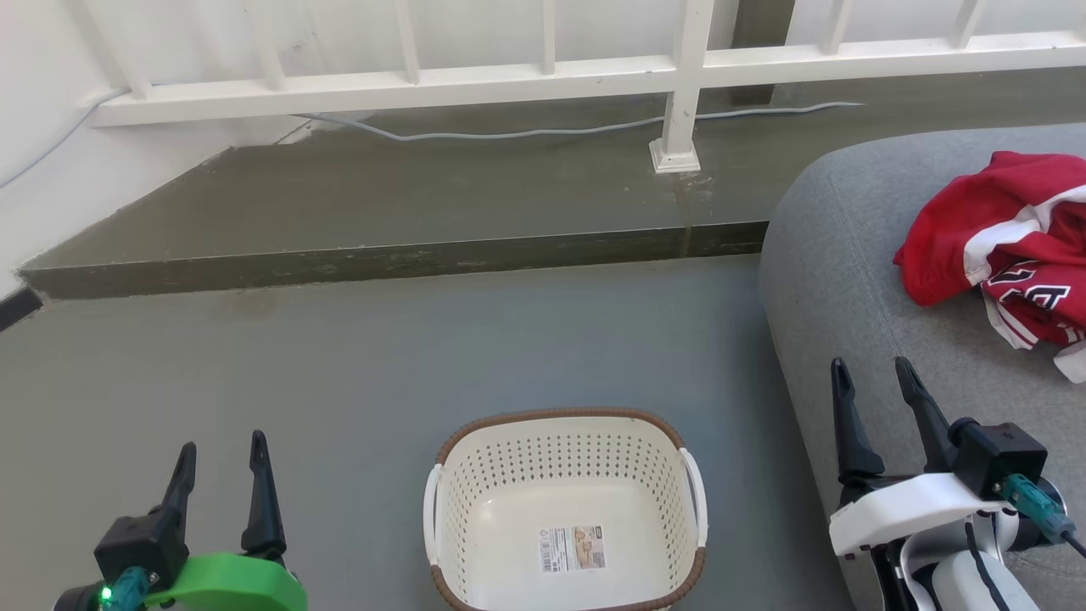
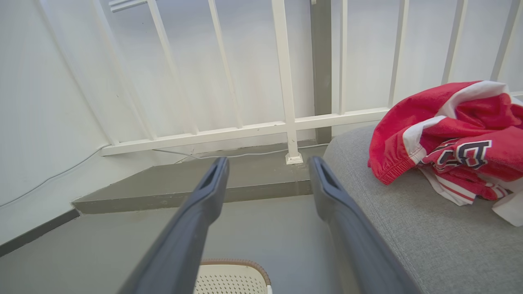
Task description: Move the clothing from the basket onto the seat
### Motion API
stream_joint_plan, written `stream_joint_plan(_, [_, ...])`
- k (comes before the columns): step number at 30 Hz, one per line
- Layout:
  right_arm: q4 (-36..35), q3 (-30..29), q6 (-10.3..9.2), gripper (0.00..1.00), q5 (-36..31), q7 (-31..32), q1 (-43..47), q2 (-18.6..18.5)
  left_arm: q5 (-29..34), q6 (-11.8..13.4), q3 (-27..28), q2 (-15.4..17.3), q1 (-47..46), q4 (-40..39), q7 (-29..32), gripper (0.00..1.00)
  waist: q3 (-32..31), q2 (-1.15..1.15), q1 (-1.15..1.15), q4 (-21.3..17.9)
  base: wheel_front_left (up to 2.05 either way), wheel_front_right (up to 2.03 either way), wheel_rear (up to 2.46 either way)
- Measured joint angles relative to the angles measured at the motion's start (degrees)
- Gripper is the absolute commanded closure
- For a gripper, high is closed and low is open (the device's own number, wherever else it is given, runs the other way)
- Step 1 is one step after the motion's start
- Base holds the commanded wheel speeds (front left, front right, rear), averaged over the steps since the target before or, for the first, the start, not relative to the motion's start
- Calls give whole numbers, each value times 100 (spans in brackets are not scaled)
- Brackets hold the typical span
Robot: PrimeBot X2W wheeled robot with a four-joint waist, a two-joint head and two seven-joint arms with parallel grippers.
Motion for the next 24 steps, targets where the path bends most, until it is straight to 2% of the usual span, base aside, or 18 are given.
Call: stream_joint_plan(24, [-488, -73, -57, 0, -111, -1, 279, 11, 339, 1, 46, -154, 288, -209, 1, 0, 25, 0, 0, 10, 0, 0, 0])
